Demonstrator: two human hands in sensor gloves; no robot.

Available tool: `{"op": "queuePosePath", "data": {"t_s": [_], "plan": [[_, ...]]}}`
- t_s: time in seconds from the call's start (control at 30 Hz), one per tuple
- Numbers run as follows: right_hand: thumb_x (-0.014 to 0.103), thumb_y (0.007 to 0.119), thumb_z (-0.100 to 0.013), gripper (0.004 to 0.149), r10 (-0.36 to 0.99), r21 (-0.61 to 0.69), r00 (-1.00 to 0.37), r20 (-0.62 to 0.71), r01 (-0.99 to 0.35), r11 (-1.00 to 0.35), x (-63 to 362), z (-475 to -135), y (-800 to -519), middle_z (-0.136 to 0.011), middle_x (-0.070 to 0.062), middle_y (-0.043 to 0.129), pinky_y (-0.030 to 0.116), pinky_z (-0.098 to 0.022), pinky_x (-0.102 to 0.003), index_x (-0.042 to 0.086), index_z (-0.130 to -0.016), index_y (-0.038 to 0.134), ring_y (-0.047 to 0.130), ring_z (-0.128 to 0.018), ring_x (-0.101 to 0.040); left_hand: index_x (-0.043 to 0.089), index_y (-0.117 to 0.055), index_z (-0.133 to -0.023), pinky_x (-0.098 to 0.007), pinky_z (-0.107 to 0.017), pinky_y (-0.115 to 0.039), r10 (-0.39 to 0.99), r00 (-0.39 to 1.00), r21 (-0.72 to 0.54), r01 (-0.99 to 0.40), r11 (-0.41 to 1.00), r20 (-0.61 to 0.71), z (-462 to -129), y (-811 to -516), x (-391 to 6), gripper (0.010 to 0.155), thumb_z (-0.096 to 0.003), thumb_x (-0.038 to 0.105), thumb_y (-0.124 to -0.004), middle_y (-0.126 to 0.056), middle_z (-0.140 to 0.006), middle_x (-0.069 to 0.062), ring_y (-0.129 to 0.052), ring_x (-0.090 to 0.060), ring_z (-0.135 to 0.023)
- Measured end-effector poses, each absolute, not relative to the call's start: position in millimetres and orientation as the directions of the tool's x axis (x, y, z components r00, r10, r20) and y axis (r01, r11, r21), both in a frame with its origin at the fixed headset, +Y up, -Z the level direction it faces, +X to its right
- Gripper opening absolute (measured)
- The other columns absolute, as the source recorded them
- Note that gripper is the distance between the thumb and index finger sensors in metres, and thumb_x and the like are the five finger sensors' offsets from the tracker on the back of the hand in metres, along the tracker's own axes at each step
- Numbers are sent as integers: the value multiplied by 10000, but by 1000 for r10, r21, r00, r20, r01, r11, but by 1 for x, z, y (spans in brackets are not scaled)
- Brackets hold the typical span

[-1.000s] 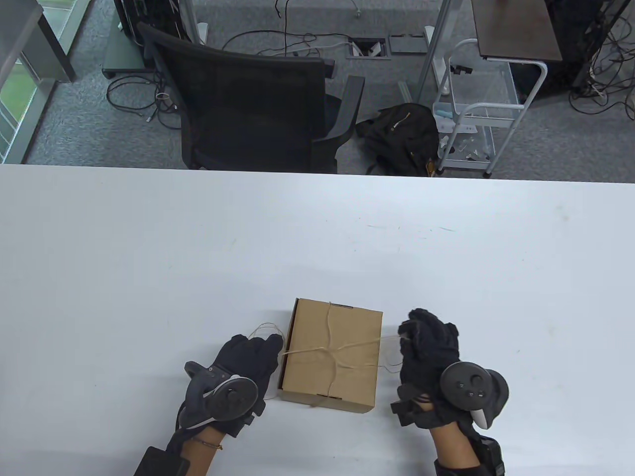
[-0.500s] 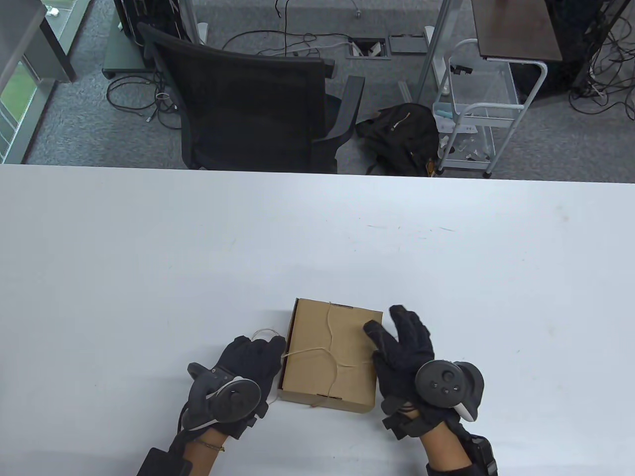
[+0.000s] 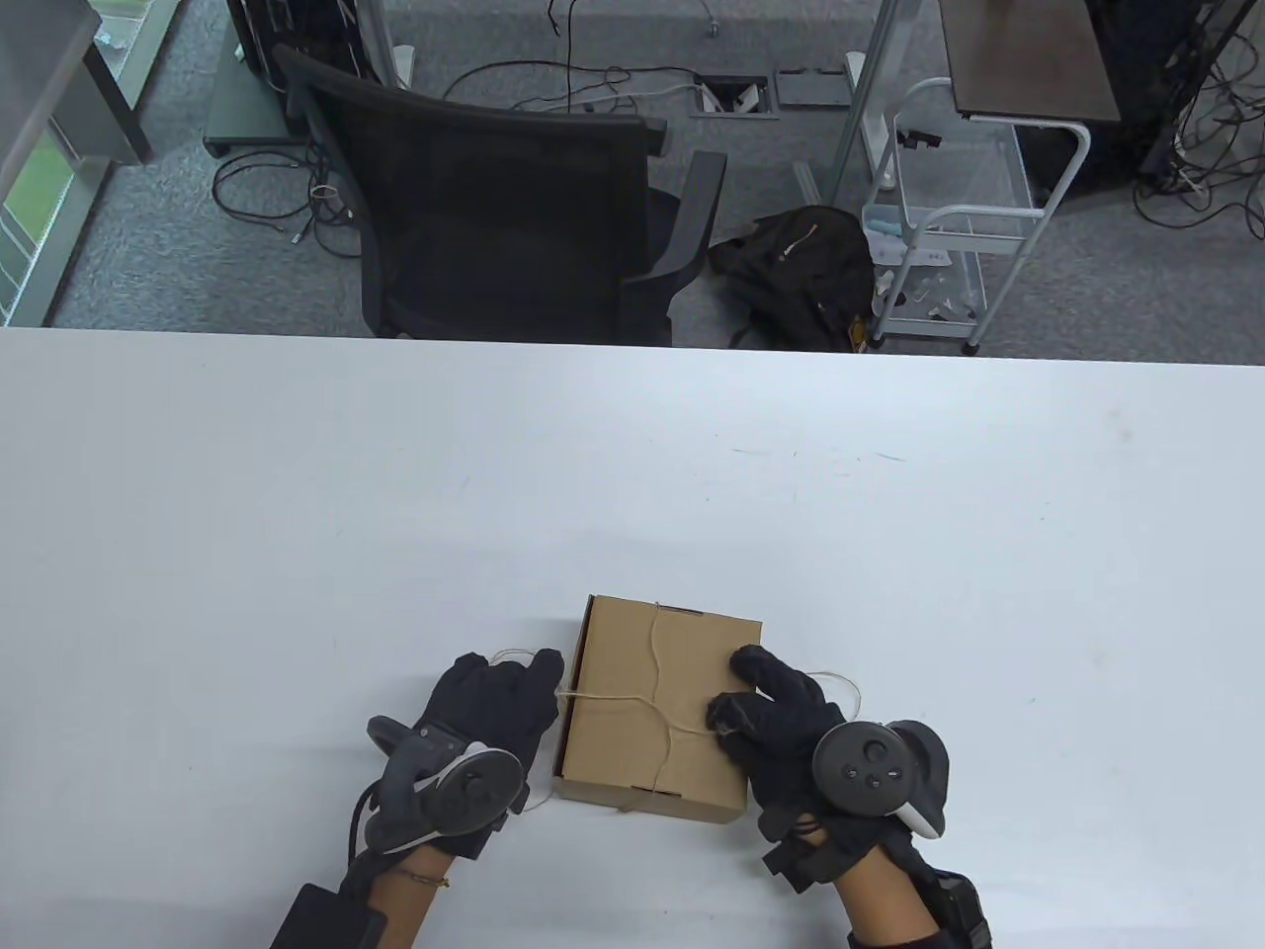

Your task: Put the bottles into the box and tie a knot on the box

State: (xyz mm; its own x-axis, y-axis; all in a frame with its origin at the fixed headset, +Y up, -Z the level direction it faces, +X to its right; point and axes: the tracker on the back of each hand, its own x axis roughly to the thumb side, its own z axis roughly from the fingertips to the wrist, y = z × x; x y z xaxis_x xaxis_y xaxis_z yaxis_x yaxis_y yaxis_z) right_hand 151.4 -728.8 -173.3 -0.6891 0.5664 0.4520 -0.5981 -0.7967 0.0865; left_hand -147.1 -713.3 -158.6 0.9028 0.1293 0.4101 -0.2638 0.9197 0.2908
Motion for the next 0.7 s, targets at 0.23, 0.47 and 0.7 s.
{"op": "queuePosePath", "data": {"t_s": [0.23,0.47,0.7], "plan": [[219,738,-463,409,418,-133,-773,478,-534,-835,155,-169,-722,-976,-247,693,741,-526,-646,90,-851,764,813,-755,-509,168,-871,-930,-614,-616,-797,2,930,376,-151,914,369,-159,-707,-150,473,-493,349,-871,-997,-703,-74,-1097,-357,-658],[230,809,-439,383,290,-224,-856,428,-411,-884,164,-171,-721,-599,-147,984,904,-345,-484,104,-798,857,1036,-394,-254,162,-892,-913,-592,-583,-835,-55,914,303,-76,950,403,-160,-724,-143,472,-486,361,-862,-1046,-629,-65,-1140,-342,-579],[224,872,-419,373,225,-232,-885,407,-339,-912,168,-170,-720,-558,-165,1024,906,-346,-498,90,-761,936,1057,-372,-266,151,-894,-908,-583,-580,-843,-105,896,303,-35,952,431,-156,-730,-139,479,-484,373,-862,-1059,-615,-55,-1151,-335,-569]]}}
